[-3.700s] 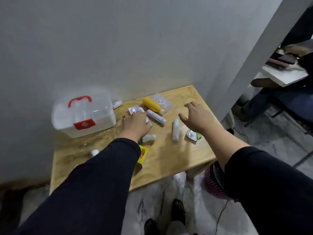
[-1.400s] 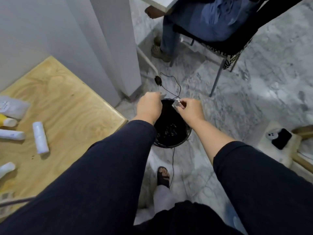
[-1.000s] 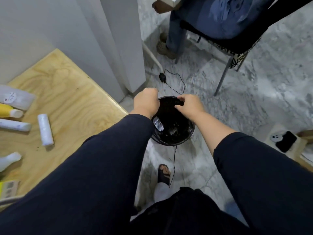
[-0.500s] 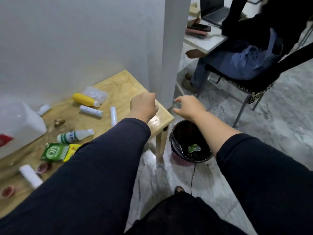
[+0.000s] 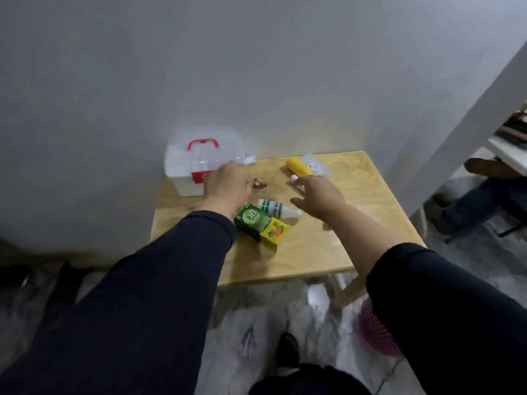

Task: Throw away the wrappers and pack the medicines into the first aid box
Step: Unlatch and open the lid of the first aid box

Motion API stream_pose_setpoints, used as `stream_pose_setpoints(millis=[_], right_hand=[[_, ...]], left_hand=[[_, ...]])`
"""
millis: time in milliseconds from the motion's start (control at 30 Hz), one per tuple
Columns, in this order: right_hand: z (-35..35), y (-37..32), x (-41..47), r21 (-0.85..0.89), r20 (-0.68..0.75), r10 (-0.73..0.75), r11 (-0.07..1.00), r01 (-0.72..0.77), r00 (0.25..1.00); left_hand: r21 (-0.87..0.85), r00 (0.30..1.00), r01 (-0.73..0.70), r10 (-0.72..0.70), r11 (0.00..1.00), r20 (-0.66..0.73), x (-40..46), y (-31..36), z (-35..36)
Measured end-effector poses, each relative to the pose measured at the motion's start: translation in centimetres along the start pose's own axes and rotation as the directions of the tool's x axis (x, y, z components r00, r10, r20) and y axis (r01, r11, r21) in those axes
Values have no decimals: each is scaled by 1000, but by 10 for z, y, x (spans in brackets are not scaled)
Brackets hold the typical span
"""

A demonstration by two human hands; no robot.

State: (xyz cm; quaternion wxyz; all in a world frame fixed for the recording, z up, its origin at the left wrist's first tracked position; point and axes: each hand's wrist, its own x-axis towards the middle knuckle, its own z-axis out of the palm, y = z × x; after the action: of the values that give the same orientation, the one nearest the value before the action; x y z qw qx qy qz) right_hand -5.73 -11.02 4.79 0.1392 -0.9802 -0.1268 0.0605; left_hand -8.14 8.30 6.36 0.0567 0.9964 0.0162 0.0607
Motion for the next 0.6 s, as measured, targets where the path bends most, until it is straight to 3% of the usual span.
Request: stream_pose_setpoints(millis=[167,400,600], right_hand=[[25,-65,54,-62,27,-243,968,244,970],[56,-116,117,-196,5,-479,861,470,878],[88,-117,141,-352,2,-506,807,475,862]], left_hand=[[-12,990,140,-140,990,28,2,-78,5],[61,987,158,-159,986,19,32,-131,32],[25,992,122,-123,992,38,46,-144,54]])
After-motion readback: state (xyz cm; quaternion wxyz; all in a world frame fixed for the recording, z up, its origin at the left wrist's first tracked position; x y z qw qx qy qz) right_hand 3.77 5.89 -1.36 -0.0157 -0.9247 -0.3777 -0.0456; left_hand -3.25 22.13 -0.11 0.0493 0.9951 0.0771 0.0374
